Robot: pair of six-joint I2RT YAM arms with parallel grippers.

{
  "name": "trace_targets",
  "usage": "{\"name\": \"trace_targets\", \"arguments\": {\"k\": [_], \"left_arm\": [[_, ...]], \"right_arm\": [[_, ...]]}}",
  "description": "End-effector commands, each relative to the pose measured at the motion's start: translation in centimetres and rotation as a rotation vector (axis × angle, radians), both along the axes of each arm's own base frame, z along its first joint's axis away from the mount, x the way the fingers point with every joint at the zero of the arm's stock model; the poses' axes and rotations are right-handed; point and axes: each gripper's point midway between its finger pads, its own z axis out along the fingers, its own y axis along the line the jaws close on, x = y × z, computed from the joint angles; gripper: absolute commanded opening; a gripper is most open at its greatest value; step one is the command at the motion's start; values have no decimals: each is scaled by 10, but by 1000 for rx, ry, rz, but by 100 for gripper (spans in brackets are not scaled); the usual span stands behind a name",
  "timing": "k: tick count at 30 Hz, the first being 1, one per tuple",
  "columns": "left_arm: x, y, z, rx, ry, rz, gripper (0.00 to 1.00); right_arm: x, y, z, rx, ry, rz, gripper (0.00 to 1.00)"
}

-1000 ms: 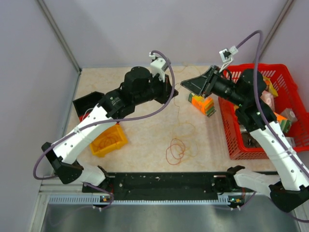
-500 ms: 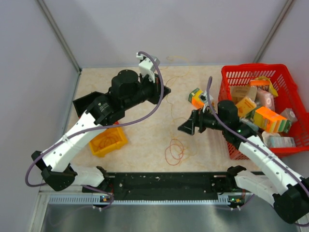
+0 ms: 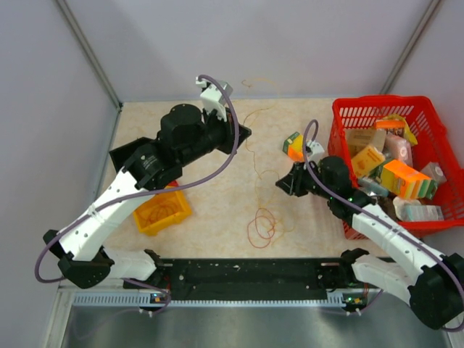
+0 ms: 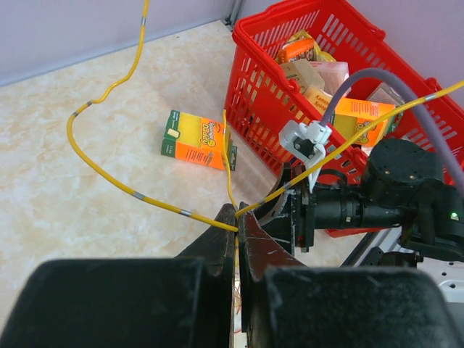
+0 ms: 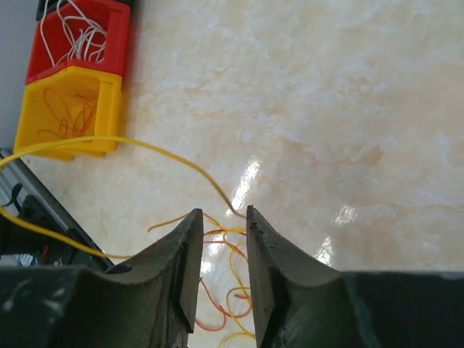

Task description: Untangle the cables

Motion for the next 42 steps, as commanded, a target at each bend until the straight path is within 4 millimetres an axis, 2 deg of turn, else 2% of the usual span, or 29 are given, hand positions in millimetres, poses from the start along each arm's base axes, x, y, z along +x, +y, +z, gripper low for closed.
{"name": "trace_targets", "arguments": {"k": [1, 3, 6, 9, 12, 14, 15, 19, 20, 22, 25, 27, 29, 31, 32, 34, 38, 42], "left_arm": [[-10, 12, 40, -80, -65, 7, 0], [-10, 13, 40, -79, -64, 8, 0], [-11, 13, 39, -78, -60, 6, 0], [-11, 11, 40, -78, -60, -4, 0], [-11, 12, 44, -80, -67, -4, 0], [-12, 11, 46, -83, -69, -7, 0], [-12, 13, 48, -85, -71, -3, 0], [-12, 17, 50, -81, -80, 10, 0], [-10, 20, 50, -72, -84, 29, 0], [0, 40, 53, -33, -101, 140, 0], [20, 95, 53, 69, -140, 421, 0], [27, 123, 49, 136, -163, 546, 0], [40, 141, 36, 184, -141, 619, 0], [54, 142, 11, 153, -15, 563, 0], [61, 149, -3, 153, 40, 573, 0], [69, 155, -20, 171, 63, 596, 0], [77, 175, -34, 216, 60, 686, 0], [81, 168, -35, 207, 65, 635, 0]], "right_arm": [[19, 1, 17, 1, -93, -41, 46], [18, -1, 16, 7, -78, -62, 63], [14, -1, 18, 70, -23, -94, 71], [13, 10, 23, 119, -30, -50, 73], [27, 3, 13, 37, -50, -84, 73], [34, 3, 14, 21, -79, -90, 67], [36, 4, 14, 23, -86, -87, 60], [46, 5, 13, 69, -84, -143, 5], [50, -1, 9, 60, -69, -194, 0], [56, -22, -8, 14, -15, -333, 0], [57, -55, -27, -47, 5, -501, 0], [52, -64, -32, -72, -1, -530, 0], [49, -73, -36, -97, -10, -549, 0], [47, -83, -38, -115, -24, -591, 0], [45, -87, -37, -114, -32, -600, 0], [43, -86, -28, -89, -71, -582, 0], [37, -80, -14, -46, -123, -523, 0], [27, -56, 11, 20, -199, -363, 0]]}}
